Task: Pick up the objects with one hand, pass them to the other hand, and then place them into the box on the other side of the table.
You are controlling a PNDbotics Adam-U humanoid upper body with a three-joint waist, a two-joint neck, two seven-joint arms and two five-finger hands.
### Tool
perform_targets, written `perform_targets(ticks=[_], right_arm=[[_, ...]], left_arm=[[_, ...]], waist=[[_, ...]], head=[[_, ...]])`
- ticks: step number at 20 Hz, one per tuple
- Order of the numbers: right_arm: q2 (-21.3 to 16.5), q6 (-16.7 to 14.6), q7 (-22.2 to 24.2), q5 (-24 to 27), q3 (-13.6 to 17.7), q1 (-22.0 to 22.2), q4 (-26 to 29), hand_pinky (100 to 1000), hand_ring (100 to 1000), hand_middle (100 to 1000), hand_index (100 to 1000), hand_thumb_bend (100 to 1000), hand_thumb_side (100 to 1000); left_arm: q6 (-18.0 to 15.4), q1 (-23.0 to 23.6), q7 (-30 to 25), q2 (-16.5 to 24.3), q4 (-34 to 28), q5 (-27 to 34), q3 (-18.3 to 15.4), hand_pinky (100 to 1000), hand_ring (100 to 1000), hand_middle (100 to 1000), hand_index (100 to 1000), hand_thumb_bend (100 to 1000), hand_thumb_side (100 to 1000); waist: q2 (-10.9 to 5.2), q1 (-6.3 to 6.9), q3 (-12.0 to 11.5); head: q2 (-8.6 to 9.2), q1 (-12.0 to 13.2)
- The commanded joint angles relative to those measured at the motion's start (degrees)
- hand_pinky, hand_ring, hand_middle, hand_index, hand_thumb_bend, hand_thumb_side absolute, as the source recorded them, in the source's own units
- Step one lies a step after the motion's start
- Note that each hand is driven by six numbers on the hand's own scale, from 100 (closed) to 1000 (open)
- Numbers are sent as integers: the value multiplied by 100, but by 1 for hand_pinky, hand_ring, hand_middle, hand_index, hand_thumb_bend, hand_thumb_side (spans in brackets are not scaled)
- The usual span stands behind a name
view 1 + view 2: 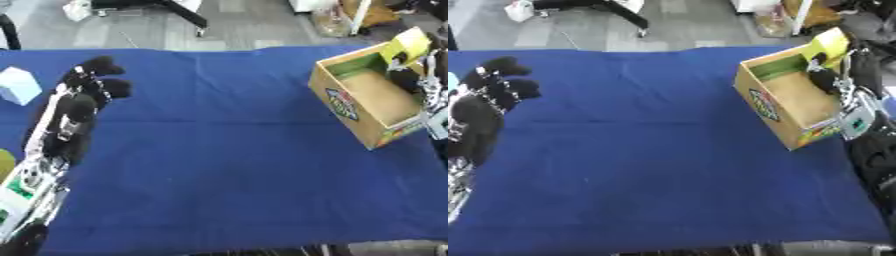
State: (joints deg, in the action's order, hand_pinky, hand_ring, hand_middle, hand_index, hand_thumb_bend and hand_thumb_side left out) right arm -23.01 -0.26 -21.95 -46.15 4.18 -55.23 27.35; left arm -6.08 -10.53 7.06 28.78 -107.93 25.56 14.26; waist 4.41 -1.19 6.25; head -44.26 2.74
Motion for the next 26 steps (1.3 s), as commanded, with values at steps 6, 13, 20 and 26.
perform_targets(ticks=[6, 13, 20, 26], right_arm=[[-249, -328, 436, -76, -12, 19, 247, 909, 1000, 1000, 1000, 263, 663], [-383, -831, 3, 363, -109, 348, 1553, 887, 982, 999, 1000, 122, 433], [-436, -1286, -151, 1293, -485, 1206, 4261, 864, 927, 942, 988, 100, 244], [-337, -1362, 259, 1709, -780, 1942, 6130, 854, 900, 915, 976, 100, 215]], left_arm=[[-39, 6, -25, 29, -21, -55, -78, 736, 671, 683, 807, 973, 564], [-57, 19, -8, 32, -9, -87, -109, 736, 671, 682, 807, 974, 563], [-68, 40, 63, 14, 37, -200, -186, 735, 669, 680, 804, 976, 558], [1, 47, 201, 110, 52, -415, -346, 733, 665, 679, 803, 985, 547]], waist=[[-130, 52, 6], [-113, 50, -5], [-81, 30, -32], [-68, 20, -51]], head=[[14, -5], [14, 77], [14, 285], [14, 446]])
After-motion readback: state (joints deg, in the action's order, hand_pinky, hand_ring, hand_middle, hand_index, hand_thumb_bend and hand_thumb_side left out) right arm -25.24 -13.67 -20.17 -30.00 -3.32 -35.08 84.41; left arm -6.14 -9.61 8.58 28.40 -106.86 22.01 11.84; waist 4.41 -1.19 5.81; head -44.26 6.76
